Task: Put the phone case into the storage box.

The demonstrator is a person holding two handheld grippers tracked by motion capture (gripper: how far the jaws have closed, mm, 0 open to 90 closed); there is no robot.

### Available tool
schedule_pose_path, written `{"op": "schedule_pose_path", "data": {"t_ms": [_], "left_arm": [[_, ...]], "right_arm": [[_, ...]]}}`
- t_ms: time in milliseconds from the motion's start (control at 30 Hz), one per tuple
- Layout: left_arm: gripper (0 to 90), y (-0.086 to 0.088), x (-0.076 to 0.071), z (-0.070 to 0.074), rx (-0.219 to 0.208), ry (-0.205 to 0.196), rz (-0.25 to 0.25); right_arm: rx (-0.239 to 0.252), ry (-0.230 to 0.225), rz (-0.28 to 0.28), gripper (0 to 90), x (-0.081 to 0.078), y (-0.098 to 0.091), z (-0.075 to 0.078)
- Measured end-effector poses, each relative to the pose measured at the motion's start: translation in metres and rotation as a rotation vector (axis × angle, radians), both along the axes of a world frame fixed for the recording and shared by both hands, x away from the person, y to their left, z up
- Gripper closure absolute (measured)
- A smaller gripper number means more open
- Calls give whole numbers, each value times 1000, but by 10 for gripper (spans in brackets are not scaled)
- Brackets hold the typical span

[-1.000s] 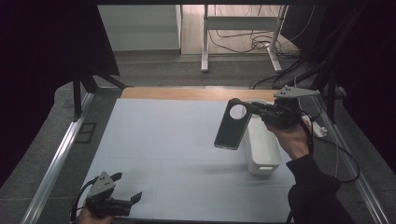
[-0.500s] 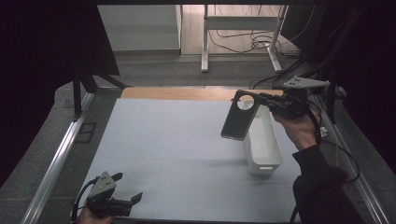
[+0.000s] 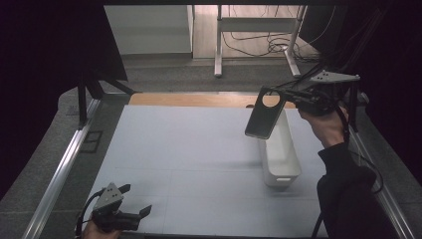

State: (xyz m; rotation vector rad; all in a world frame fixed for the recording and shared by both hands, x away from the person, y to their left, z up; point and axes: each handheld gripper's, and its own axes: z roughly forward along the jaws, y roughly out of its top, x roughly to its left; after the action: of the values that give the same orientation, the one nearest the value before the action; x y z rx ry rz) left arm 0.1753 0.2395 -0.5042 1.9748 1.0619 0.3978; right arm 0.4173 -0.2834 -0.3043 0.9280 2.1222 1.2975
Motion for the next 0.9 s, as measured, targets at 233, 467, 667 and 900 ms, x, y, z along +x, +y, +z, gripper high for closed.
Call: {"op": "schedule_pose_path", "data": {"t_ms": [233, 467, 667, 900], "left_arm": [[0, 0, 0, 0, -1, 2, 1], [0, 1, 0, 0, -6, 2, 3], [0, 1, 0, 0, -12, 4, 7], [0, 1, 0, 0, -13, 7, 8]], "right_arm": [[-21, -9, -11, 791, 11, -5, 1], [-28, -15, -21, 792, 20, -16, 0], [-35, -17, -31, 792, 29, -23, -1], [-50, -28, -36, 792, 42, -30, 0]]}}
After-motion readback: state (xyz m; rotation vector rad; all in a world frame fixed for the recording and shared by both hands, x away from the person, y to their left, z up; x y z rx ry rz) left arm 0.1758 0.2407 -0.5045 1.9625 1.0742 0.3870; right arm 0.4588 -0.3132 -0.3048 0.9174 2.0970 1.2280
